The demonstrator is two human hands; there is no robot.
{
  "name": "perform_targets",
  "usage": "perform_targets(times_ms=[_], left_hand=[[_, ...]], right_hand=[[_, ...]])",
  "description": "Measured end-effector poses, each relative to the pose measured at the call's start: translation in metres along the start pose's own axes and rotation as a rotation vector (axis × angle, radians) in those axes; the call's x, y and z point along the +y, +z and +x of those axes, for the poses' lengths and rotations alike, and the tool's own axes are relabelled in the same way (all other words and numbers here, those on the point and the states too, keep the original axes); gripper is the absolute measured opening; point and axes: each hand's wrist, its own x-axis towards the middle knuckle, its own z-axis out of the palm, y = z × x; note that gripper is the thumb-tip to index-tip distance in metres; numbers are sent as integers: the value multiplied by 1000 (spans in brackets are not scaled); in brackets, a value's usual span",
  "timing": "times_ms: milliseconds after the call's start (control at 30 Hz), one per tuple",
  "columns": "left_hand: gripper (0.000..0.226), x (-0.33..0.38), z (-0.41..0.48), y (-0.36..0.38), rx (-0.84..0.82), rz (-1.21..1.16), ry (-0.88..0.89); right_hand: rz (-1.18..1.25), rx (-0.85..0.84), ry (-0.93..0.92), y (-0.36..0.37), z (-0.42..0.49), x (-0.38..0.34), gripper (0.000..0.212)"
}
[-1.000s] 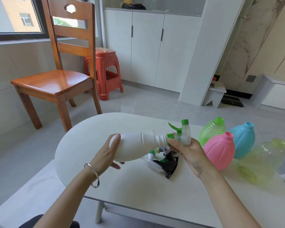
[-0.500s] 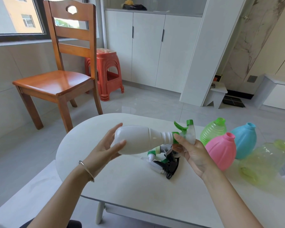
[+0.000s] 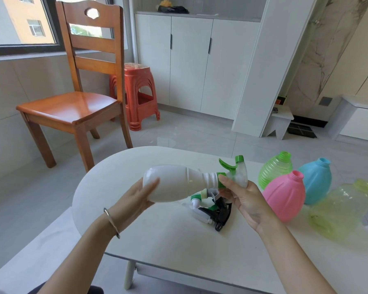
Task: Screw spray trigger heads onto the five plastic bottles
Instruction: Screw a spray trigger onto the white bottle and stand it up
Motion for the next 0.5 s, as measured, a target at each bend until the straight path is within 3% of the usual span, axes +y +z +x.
perform_targets(times_ms=[100, 200, 267, 367, 500], left_hand=[[94, -1, 0, 4, 34, 100, -114], [92, 0, 0, -1, 37, 138, 22], [86, 4, -1, -4, 3, 35, 71], [86, 6, -1, -3, 41, -154, -56], [86, 1, -1, 5, 166, 16, -6]], right_hand=[[-43, 0, -7, 4, -2, 1, 26], [-18, 34, 8, 3, -2, -1, 24], [-9, 17, 10, 2, -2, -2, 26], [-46, -32, -5, 7, -4, -1, 32], [-31, 55, -5, 13, -6, 3, 24]])
